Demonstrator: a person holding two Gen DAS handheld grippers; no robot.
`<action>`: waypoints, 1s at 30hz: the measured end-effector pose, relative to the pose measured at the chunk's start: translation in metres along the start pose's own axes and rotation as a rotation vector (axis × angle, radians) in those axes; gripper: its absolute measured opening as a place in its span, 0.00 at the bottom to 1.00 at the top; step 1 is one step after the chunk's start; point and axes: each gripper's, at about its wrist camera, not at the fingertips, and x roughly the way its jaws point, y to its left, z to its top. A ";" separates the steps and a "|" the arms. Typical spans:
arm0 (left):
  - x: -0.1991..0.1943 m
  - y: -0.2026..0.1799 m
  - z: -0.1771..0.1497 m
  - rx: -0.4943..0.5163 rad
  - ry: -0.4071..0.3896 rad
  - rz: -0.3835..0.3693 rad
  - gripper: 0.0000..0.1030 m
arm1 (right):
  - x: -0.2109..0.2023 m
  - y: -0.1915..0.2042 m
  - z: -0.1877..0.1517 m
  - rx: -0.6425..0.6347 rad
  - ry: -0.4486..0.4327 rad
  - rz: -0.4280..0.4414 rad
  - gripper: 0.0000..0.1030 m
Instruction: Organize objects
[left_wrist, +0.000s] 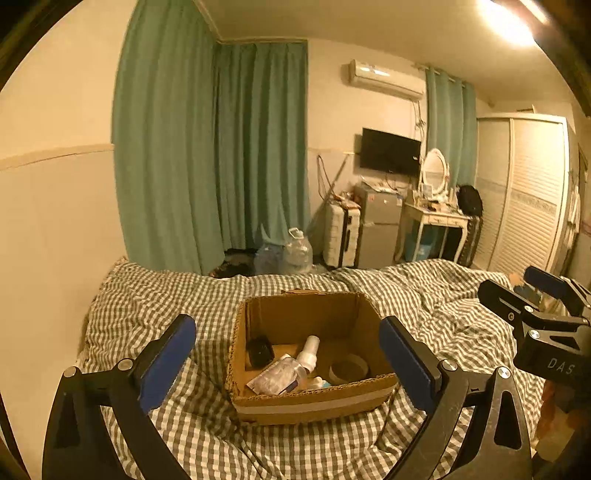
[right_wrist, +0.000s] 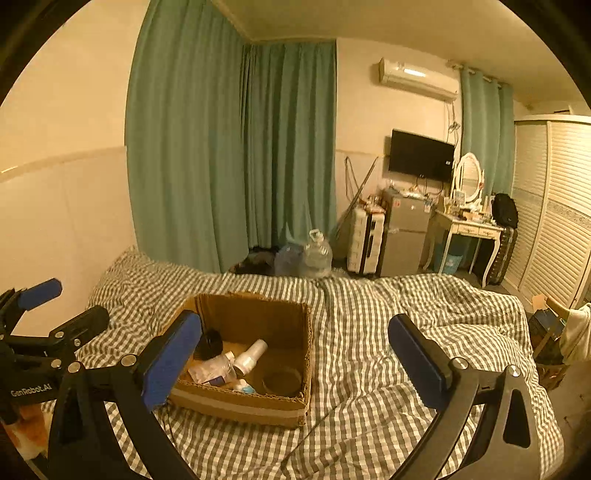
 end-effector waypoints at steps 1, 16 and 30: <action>-0.002 0.001 -0.004 -0.002 -0.009 0.016 0.99 | -0.003 0.001 -0.005 -0.002 -0.010 -0.009 0.99; 0.013 -0.010 -0.076 0.083 -0.021 0.144 0.99 | 0.009 0.002 -0.087 0.024 -0.030 -0.026 0.99; 0.020 -0.008 -0.101 0.074 -0.046 0.108 1.00 | 0.015 0.005 -0.110 -0.003 -0.013 -0.039 0.99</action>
